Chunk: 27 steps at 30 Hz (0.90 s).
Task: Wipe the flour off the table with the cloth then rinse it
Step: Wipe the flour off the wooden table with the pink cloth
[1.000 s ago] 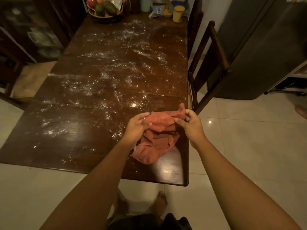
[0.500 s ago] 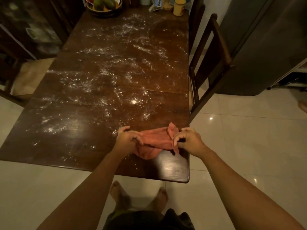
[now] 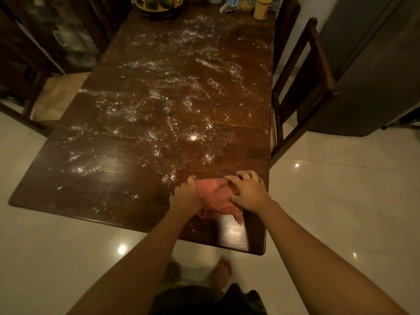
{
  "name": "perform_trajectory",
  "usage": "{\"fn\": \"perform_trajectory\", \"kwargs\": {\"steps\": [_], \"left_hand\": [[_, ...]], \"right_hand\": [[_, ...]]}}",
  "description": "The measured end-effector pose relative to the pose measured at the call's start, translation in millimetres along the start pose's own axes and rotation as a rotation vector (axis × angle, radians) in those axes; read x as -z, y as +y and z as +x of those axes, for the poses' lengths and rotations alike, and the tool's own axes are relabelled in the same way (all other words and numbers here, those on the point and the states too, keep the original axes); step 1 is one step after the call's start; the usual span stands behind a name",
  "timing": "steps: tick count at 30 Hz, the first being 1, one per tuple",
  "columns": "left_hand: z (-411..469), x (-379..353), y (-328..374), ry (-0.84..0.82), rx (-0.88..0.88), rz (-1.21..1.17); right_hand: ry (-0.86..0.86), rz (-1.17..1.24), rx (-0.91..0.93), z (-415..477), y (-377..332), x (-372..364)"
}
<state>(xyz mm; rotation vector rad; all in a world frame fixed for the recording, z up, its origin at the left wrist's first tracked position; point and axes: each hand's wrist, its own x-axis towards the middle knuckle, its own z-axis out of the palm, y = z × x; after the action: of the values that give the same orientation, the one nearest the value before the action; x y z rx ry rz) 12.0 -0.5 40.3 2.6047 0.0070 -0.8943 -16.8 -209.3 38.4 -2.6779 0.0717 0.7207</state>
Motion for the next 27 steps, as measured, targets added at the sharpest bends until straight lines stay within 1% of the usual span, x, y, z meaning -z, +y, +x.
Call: {"fn": "perform_trajectory", "kwargs": {"steps": [2, 5, 7, 9, 10, 14, 17, 20, 23, 25, 27], "left_hand": [[-1.8, -3.7, -2.0, -0.024, 0.011, -0.013], [-2.1, -2.6, -4.6, -0.031, 0.025, -0.094], [-3.4, -0.9, -3.9, -0.026, -0.028, -0.137], [-2.4, -0.5, -5.2, -0.022, -0.095, -0.198], [1.0, -1.6, -8.3, -0.016, -0.115, -0.212], [27.2, -14.1, -32.8, -0.04, -0.204, -0.25], [-2.2, 10.6, -16.0, -0.038, -0.251, -0.312], [-9.2, 13.9, -16.2, 0.089, -0.229, -0.429], [-18.0, 20.3, -7.0, 0.143, -0.259, -0.456], [-25.2, 24.8, 10.9, 0.16, -0.329, -0.486], [-36.1, 26.1, 34.3, 0.126, -0.426, -0.465]], "right_hand": [[0.012, -0.055, -0.043, -0.3, 2.7, -3.5], [0.064, -0.129, -0.122, -5.1, 7.5, -3.7], [0.045, -0.154, -0.163, -5.9, 8.4, -1.2], [0.028, -0.138, -0.161, -2.8, 6.1, 0.8], [0.027, -0.09, -0.137, 0.5, 3.6, 0.9], [0.022, 0.234, -0.03, 19.2, -16.1, -2.2], [-0.039, 0.271, -0.006, 32.8, -28.1, -10.1], [0.021, 0.362, 0.005, 41.9, -28.2, -11.9], [0.068, 0.465, 0.075, 45.4, -14.5, -1.1], [0.13, 0.555, 0.129, 36.4, -1.2, 13.0], [0.141, 0.621, 0.138, 20.4, 13.2, 27.7]]}}
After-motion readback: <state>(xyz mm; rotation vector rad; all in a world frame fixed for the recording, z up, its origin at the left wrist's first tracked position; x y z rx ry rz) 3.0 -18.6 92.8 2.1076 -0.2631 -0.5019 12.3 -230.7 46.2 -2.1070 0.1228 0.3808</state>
